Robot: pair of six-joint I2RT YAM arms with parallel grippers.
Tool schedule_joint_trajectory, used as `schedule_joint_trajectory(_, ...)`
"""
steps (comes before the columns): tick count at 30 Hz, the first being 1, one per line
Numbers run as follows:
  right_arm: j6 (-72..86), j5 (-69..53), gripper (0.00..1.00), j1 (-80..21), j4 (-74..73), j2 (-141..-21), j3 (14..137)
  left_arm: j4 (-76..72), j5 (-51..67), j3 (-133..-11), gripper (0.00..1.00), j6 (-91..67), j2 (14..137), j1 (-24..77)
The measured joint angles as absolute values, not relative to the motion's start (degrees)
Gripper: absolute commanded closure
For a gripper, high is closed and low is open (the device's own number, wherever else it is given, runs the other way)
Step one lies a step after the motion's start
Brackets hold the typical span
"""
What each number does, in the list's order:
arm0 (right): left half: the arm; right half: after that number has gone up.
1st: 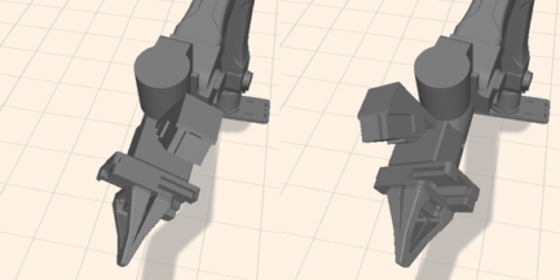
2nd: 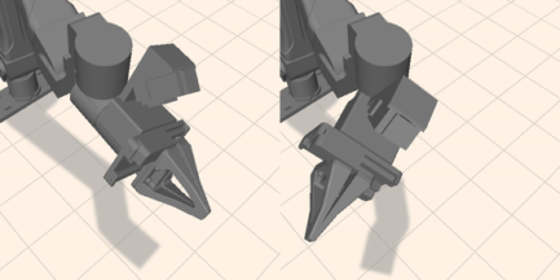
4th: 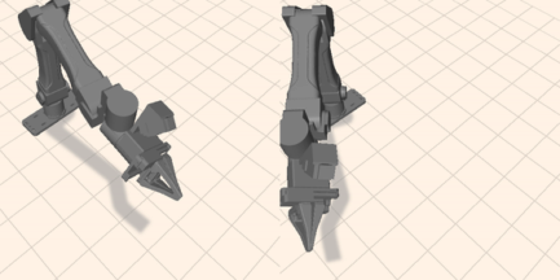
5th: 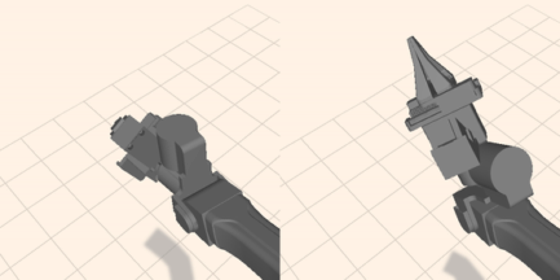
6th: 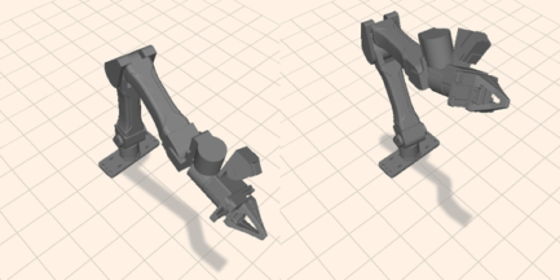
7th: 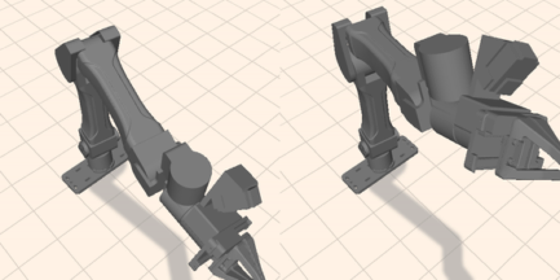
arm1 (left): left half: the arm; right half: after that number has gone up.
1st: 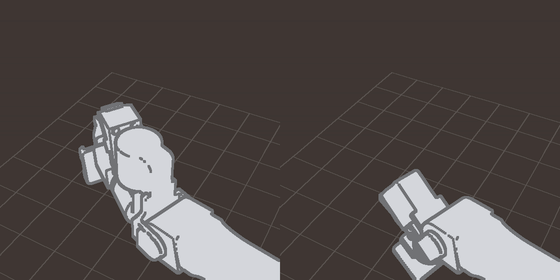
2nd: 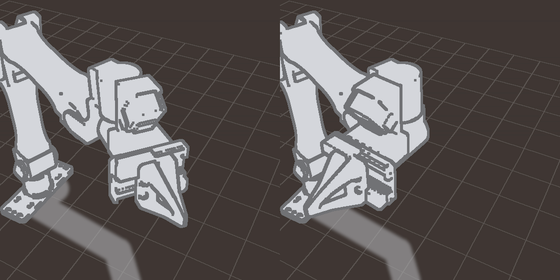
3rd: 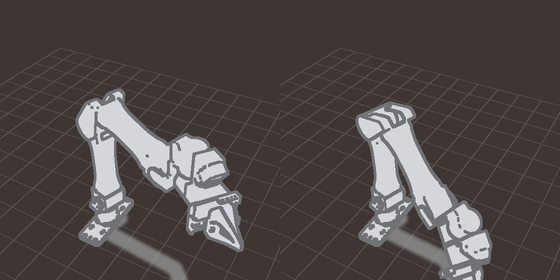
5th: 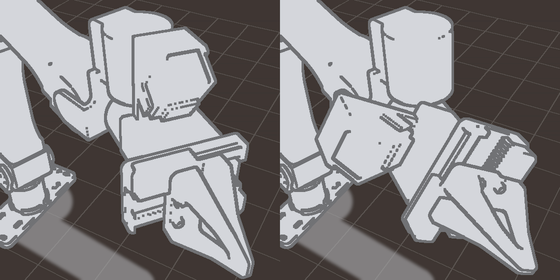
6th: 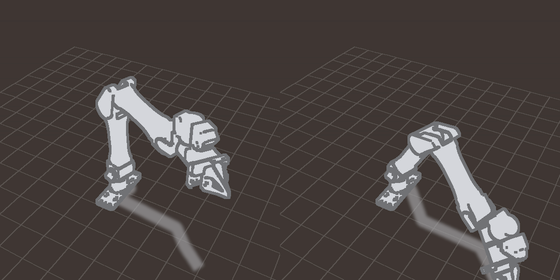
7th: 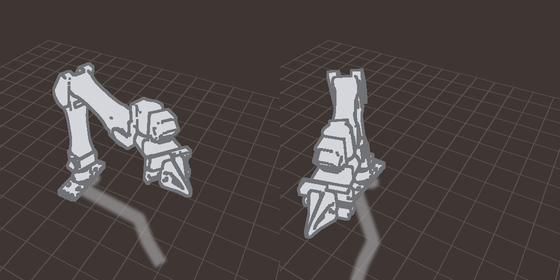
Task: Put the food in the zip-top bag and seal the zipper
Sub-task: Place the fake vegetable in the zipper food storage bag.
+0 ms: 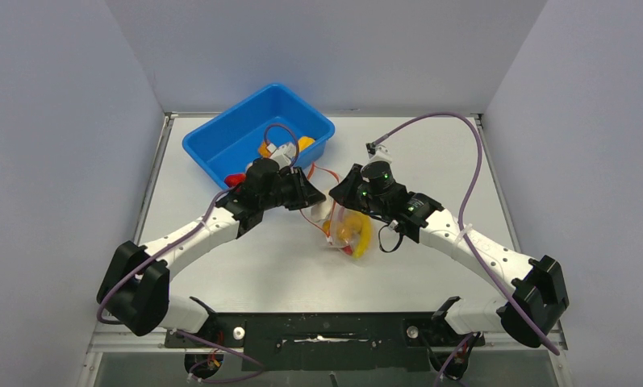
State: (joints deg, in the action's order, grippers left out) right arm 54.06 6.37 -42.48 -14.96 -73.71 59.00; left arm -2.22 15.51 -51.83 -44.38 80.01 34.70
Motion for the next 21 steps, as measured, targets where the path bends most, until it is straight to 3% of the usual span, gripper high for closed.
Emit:
schedule_joint_trajectory(3,54.06,6.39,1.00,-42.48,-14.98,-73.71,59.00,-3.03,15.27,-51.83,0.79,-44.38,80.16,34.85)
schedule_joint_trajectory(12,53.78,6.46,1.00,-42.46,-15.03,-73.60,59.00,-2.46,15.49,-53.87,0.44,-42.76,80.38,35.05)
schedule_joint_trajectory(21,52.69,6.85,1.00,-42.41,-15.22,-72.53,59.00,0.43,14.70,-55.16,0.43,-39.70,78.19,35.16)
